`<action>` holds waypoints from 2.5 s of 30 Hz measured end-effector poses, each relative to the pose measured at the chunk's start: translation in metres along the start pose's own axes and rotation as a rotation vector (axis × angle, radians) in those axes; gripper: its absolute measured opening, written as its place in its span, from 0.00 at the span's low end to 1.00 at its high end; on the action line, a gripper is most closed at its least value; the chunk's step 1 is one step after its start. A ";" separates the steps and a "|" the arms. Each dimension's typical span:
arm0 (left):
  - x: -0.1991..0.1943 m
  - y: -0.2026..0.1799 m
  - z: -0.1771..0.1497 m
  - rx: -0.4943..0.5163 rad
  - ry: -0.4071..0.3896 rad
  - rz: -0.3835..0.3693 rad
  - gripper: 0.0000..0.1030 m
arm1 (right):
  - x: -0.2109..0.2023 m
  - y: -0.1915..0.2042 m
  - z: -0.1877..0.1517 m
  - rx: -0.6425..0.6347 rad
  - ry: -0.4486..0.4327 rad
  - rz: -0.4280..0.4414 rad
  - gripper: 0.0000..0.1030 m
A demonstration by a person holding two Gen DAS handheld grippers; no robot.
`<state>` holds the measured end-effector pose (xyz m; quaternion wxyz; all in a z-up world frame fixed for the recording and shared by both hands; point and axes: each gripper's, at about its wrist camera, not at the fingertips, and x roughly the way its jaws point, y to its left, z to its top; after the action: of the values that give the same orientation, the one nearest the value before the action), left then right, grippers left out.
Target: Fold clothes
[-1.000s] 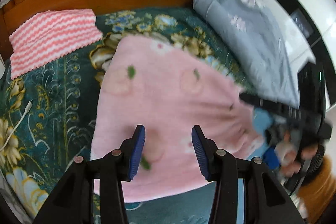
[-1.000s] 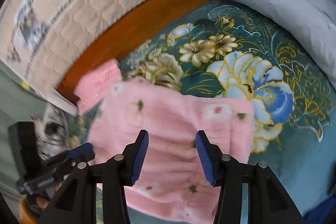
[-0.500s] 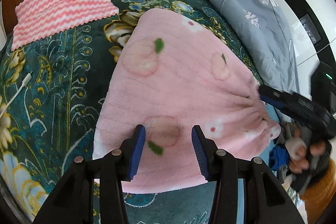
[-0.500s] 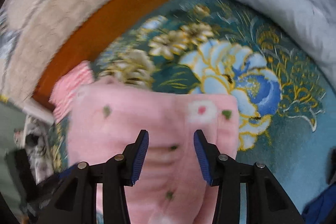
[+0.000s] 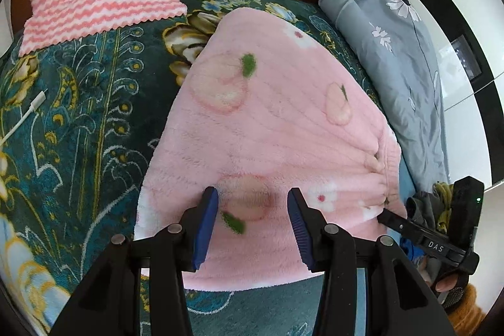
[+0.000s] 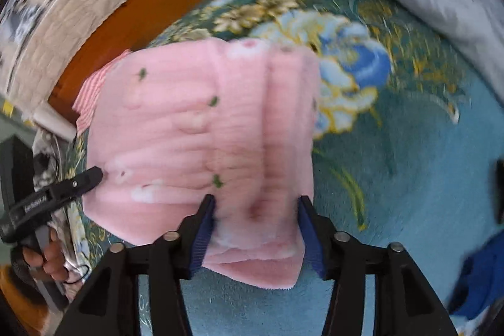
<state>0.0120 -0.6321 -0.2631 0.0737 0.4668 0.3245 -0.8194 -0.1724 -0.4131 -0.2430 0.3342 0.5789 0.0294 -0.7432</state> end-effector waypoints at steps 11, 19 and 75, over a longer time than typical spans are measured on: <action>-0.011 -0.023 -0.021 -0.007 -0.080 0.112 0.45 | -0.007 -0.003 -0.018 0.024 -0.053 -0.009 0.61; -0.011 -0.061 -0.089 0.010 -0.132 0.150 0.46 | -0.027 -0.005 -0.059 -0.027 -0.098 -0.035 0.61; 0.043 -0.127 -0.188 0.071 -0.329 0.459 0.63 | 0.011 0.004 -0.113 -0.198 -0.294 -0.199 0.66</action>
<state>0.0692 -0.4128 -0.3056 0.2927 0.3911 0.1648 -0.8568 -0.0764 -0.3726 -0.2882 0.3150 0.4225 0.1104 -0.8426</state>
